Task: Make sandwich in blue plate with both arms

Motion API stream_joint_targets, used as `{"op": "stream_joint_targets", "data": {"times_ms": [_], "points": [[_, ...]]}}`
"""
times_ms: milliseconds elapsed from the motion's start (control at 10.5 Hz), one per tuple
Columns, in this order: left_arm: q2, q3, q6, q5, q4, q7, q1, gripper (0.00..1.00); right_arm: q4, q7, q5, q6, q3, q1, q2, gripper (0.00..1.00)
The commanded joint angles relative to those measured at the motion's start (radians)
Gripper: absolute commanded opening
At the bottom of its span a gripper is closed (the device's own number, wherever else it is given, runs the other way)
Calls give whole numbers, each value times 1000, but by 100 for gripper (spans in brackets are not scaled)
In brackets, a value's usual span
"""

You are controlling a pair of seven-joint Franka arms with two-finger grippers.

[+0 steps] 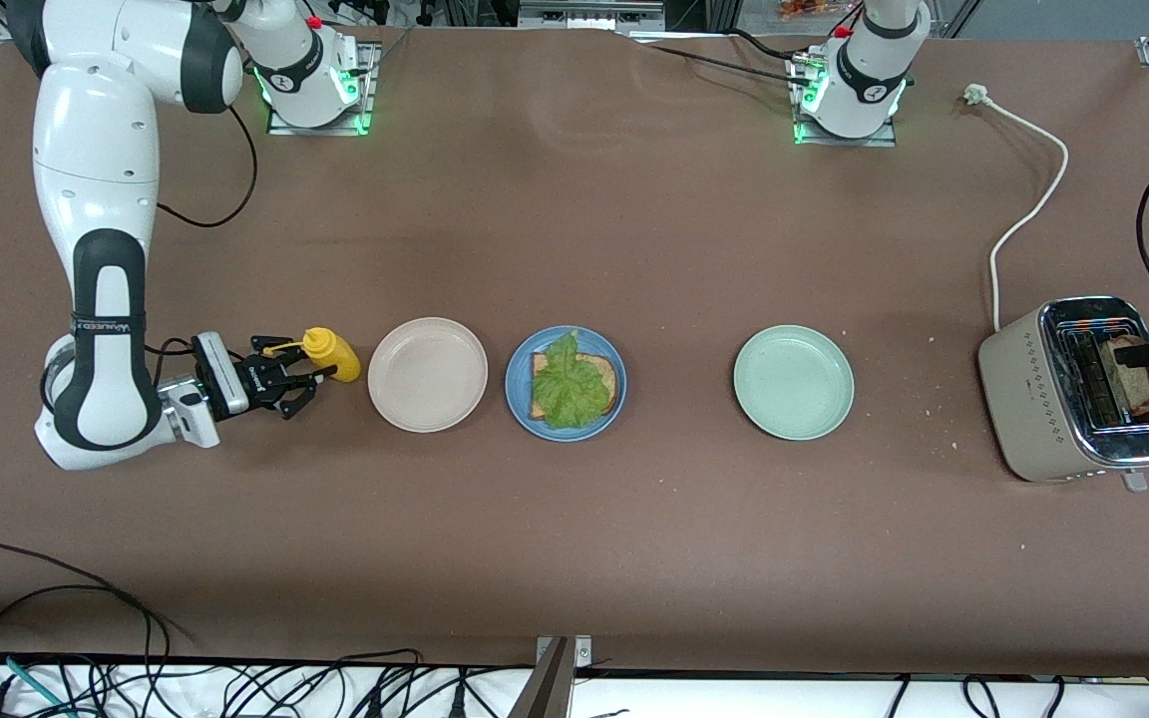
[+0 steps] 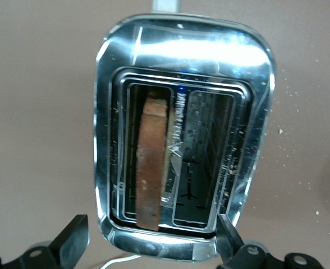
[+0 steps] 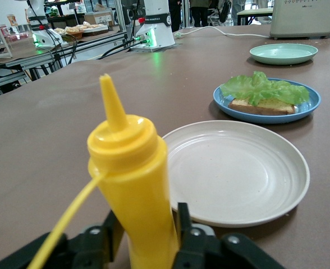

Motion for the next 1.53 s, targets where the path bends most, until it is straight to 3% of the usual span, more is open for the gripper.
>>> {"op": "stream_joint_targets", "data": {"times_ms": [0, 191, 572, 667, 763, 953, 1144, 1430], "points": [[15, -5, 13, 22, 15, -7, 22, 91, 8, 14, 22, -21, 8, -34, 6, 100], [23, -5, 27, 22, 15, -7, 22, 91, 15, 52, 18, -15, -30, -45, 3, 100], [37, -5, 44, 20, 15, -9, 22, 92, 58, 271, -24, -12, -197, -36, -8, 100], [40, -5, 45, 22, 15, -7, 22, 88, 67, 359, -48, -15, -230, -27, -22, 100], [41, -5, 45, 22, 15, 3, 22, 57, 78, 461, -73, -18, -248, -13, -43, 100], [43, -5, 47, 22, 15, 22, 22, 16, 95, 692, -129, -20, -256, 21, -95, 100], [50, -5, 59, 22, 15, 22, 22, 0, 136, 988, -211, -20, -256, 68, -143, 100], [50, -4, 61, 22, 15, 22, 20, 0, 195, 1355, -324, -20, -257, 128, -183, 100]]}}
